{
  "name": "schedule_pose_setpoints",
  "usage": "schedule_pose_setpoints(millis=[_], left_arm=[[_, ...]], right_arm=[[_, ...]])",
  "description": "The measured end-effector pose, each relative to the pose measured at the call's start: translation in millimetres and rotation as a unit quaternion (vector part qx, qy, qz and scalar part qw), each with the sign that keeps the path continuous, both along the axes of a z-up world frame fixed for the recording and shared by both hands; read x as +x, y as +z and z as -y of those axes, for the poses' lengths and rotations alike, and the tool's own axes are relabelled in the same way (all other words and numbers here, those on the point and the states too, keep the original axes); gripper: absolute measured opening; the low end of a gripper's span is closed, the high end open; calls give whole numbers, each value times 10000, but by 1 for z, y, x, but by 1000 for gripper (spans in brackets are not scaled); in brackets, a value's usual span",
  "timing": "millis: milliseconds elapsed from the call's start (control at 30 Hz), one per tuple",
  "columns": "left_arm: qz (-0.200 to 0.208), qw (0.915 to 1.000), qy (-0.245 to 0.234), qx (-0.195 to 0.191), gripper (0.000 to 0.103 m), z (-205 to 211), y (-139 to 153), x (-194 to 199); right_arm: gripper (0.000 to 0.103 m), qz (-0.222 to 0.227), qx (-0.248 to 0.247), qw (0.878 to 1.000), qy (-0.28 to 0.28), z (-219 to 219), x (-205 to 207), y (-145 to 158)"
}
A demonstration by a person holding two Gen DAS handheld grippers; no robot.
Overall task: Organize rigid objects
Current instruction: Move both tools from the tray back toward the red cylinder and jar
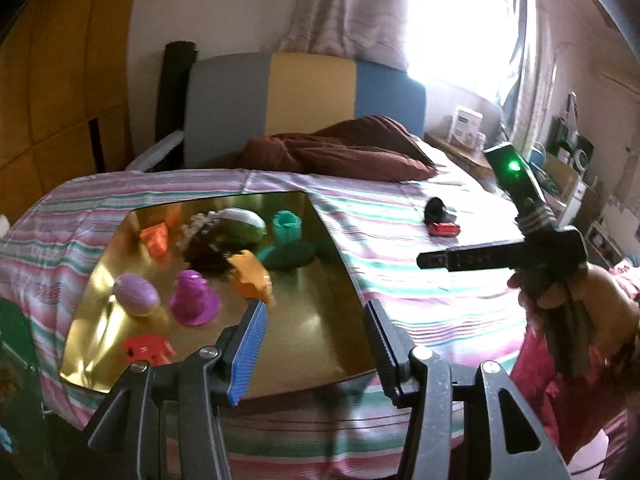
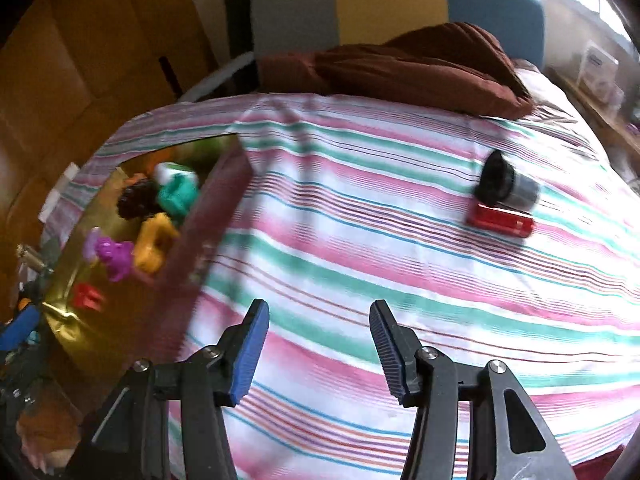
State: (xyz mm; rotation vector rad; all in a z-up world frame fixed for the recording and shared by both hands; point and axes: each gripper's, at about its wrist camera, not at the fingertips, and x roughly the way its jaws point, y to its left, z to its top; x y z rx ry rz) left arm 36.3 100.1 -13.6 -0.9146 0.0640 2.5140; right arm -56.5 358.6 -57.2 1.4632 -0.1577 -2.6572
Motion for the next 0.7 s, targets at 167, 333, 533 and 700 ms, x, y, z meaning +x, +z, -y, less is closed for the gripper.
schedule_pose_setpoints(millis=[167, 333, 533, 700], left_arm=[[90, 9993, -338, -110, 51, -27, -1, 3], [203, 9971, -700, -206, 51, -58, 0, 0], [376, 9940, -992, -262, 51, -102, -2, -17], [534, 9900, -1270, -297, 51, -150, -6, -42]], right_arm=[[57, 79, 344, 9990, -268, -38, -12, -2], [59, 72, 526, 9955, -781, -101, -29, -4], [59, -38, 345, 9869, -1577, -170, -27, -17], [60, 149, -213, 9769, -2120, -199, -22, -23]])
